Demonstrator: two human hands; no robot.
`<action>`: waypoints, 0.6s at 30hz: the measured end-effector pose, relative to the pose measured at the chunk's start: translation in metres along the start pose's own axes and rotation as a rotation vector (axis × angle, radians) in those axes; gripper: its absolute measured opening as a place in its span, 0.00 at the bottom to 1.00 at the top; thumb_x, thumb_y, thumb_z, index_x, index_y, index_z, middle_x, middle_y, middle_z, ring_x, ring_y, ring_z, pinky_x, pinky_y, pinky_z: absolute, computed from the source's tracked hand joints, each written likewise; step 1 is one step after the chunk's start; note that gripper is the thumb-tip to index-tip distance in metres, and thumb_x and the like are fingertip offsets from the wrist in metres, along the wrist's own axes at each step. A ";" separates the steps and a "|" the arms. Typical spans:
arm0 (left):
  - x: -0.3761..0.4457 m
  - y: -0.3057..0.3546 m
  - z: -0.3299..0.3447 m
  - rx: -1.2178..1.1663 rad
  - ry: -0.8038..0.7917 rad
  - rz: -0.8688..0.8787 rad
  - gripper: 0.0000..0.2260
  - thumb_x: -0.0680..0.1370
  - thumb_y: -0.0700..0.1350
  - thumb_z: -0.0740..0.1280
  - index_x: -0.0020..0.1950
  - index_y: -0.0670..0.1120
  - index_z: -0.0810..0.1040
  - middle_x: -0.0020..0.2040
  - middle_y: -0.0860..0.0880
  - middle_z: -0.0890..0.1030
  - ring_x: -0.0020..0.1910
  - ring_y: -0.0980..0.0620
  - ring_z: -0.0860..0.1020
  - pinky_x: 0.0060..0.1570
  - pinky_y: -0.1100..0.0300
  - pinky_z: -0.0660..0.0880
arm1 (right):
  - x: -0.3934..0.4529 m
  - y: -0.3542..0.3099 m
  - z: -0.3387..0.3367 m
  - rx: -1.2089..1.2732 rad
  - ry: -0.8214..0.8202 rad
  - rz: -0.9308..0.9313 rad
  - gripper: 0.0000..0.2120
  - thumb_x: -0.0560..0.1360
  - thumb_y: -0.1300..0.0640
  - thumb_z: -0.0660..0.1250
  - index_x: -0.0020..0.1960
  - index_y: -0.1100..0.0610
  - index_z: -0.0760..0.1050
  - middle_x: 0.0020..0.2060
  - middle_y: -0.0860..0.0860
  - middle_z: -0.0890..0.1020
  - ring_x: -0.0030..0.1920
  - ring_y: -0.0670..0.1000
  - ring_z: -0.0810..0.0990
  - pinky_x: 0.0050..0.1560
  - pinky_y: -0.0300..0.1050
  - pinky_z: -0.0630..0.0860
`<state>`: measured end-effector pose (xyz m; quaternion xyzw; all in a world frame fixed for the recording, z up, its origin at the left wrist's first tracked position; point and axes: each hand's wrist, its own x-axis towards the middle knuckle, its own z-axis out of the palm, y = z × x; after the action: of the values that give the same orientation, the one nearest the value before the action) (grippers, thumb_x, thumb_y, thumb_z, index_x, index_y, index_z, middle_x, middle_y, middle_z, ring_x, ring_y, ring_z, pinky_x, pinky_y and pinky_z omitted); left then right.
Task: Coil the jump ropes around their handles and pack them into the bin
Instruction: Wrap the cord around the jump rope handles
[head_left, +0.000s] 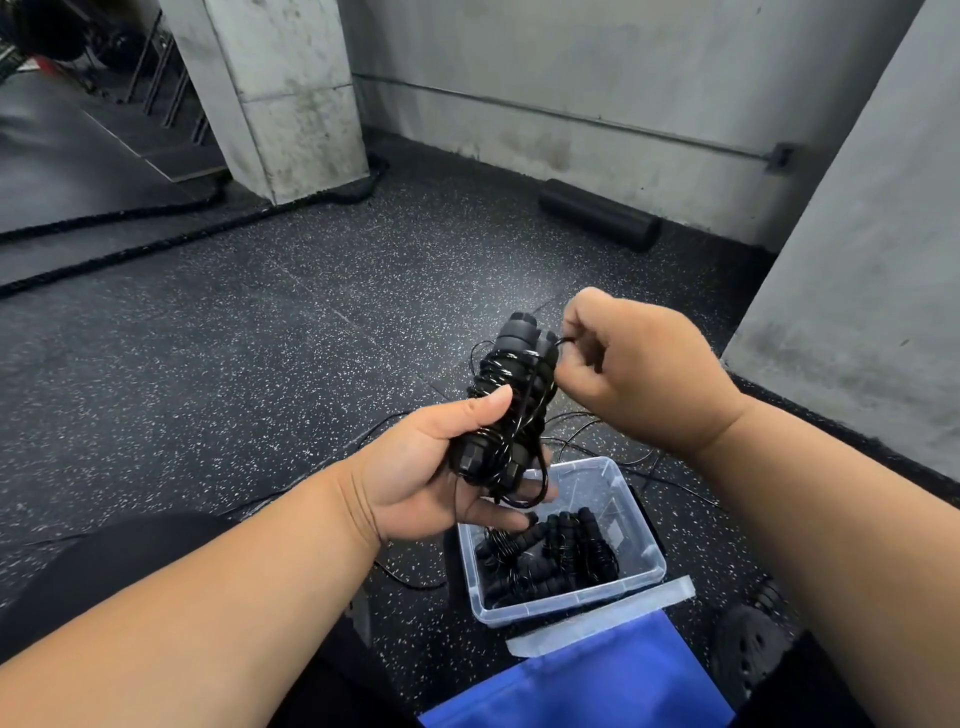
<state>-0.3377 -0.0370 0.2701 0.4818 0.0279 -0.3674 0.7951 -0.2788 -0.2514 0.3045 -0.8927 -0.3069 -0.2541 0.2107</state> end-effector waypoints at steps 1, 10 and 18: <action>0.000 0.001 0.000 -0.026 -0.029 0.002 0.26 0.72 0.56 0.76 0.62 0.41 0.80 0.54 0.38 0.83 0.57 0.32 0.84 0.43 0.44 0.85 | 0.001 -0.001 -0.001 -0.036 0.063 -0.059 0.04 0.74 0.55 0.66 0.44 0.54 0.72 0.32 0.47 0.77 0.31 0.54 0.75 0.32 0.51 0.75; 0.007 -0.005 0.002 -0.181 -0.098 0.028 0.27 0.66 0.56 0.84 0.59 0.44 0.86 0.55 0.37 0.84 0.49 0.36 0.86 0.35 0.53 0.86 | 0.001 -0.008 0.010 -0.016 0.227 -0.142 0.05 0.77 0.57 0.64 0.49 0.58 0.74 0.32 0.49 0.77 0.30 0.54 0.74 0.30 0.49 0.72; 0.014 -0.011 0.002 -0.216 0.009 0.028 0.19 0.74 0.51 0.72 0.61 0.43 0.82 0.69 0.34 0.79 0.53 0.40 0.85 0.38 0.54 0.85 | 0.007 -0.004 0.033 0.331 -0.015 0.118 0.05 0.81 0.54 0.61 0.54 0.52 0.67 0.31 0.48 0.79 0.32 0.47 0.75 0.37 0.50 0.69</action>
<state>-0.3344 -0.0489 0.2574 0.3954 0.0640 -0.3490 0.8472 -0.2660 -0.2283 0.2834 -0.8641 -0.2933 -0.1804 0.3672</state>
